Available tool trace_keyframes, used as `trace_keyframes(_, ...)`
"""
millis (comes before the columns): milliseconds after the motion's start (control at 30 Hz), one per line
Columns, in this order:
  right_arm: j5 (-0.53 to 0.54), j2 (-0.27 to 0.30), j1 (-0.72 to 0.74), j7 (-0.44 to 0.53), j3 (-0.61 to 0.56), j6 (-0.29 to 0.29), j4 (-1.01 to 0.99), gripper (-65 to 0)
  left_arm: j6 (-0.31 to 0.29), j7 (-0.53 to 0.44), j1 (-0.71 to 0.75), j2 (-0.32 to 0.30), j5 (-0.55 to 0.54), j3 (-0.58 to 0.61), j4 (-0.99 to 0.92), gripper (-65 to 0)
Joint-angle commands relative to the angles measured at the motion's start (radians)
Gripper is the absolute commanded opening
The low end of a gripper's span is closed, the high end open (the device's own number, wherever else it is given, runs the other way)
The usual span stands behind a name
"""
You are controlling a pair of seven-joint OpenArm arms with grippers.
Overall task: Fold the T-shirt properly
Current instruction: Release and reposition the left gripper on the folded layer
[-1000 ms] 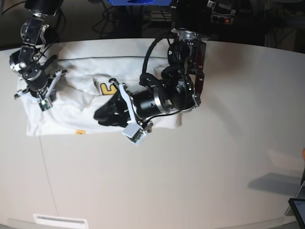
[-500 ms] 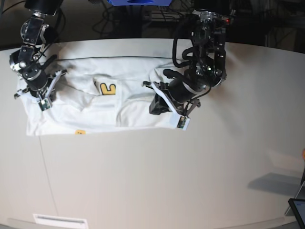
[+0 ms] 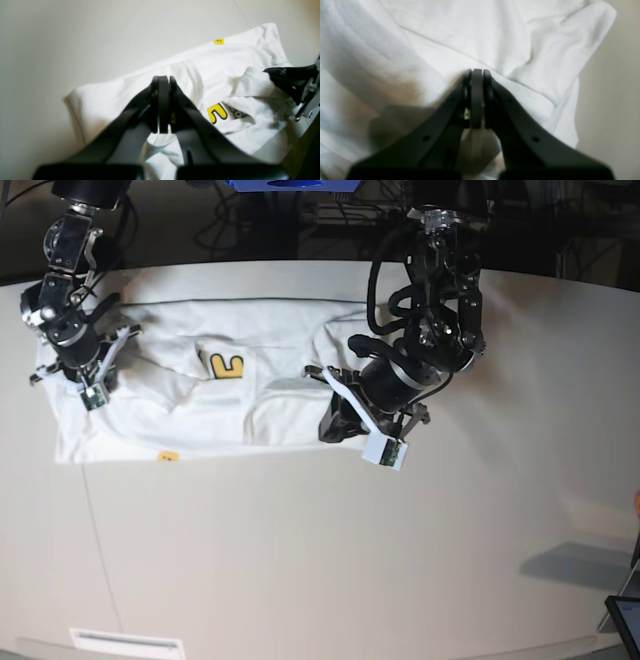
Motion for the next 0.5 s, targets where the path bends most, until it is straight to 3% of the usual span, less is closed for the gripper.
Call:
trace_keyframes(0,-0.025,0.003,-0.008,-0.049,0.0,0.018,0.0,-63.4,-0.001,-0.022,-0.014,0.003,-0.011,-0.018,0.016,-65.0)
trace_keyframes(200,-0.025,0.004,-0.008,-0.049,0.0,0.018,0.0,-63.4,0.014,-0.022,-0.014,0.007,-0.01,-0.128,-0.038,-65.0)
trace_keyframes(467,-0.025,0.003,-0.008,-0.049,0.0,0.018,0.0,-63.4,0.011,-0.024,-0.059,0.024,-0.019,-0.13,-0.163,-65.0)
